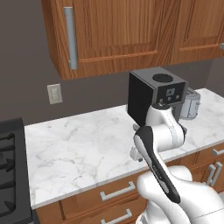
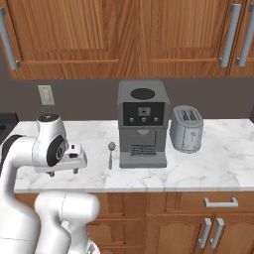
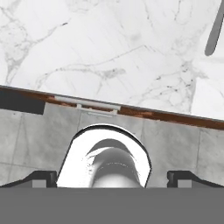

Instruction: Take the fork and place it on the left side of the plate. Then take the spoon and place it on the right side of the plate. Make sure they're directly next to the plate.

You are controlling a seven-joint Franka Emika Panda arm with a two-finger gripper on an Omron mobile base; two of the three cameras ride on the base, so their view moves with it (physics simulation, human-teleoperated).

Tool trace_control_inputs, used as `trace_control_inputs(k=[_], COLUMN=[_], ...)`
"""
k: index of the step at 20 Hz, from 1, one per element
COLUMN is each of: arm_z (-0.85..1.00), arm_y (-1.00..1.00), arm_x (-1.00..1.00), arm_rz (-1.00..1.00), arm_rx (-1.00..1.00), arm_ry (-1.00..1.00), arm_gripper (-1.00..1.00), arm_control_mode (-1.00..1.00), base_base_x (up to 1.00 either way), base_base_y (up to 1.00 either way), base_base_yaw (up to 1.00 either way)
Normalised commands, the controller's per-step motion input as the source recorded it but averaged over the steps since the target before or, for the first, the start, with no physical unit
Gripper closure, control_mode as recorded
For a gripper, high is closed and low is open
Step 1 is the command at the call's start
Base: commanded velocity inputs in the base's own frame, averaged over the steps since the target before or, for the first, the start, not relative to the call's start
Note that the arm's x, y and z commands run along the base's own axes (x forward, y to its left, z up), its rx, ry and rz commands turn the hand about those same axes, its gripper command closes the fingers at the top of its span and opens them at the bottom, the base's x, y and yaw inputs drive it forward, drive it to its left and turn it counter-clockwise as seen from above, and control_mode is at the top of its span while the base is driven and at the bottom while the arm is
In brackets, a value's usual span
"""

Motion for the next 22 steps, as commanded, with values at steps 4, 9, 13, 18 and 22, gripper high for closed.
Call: trace_control_inputs(k=[4,9,13,18,22], arm_z=[0.07,0.2,0.04,0.0,0.0], arm_y=[-0.36,-0.36,-0.26,0.0,0.0], arm_x=[0.12,0.1,0.33,0.76,0.87], arm_rz=[0.0,-0.02,-0.06,-0.08,-0.07], arm_rx=[0.01,0.04,0.0,0.0,0.0], arm_ry=[0.0,0.0,0.0,-0.05,-0.08], arm_gripper=[-1.0,-1.0,-1.0,-1.0,-1.0], arm_control_mode=[-1.0,-1.0,-1.0,-1.0,-1.0], base_base_x=[0.0,0.0,0.0,0.0,0.0], base_base_y=[0.0,0.0,0.0,0.0,0.0], base_base_yaw=[0.0,0.0,0.0,0.0,0.0])
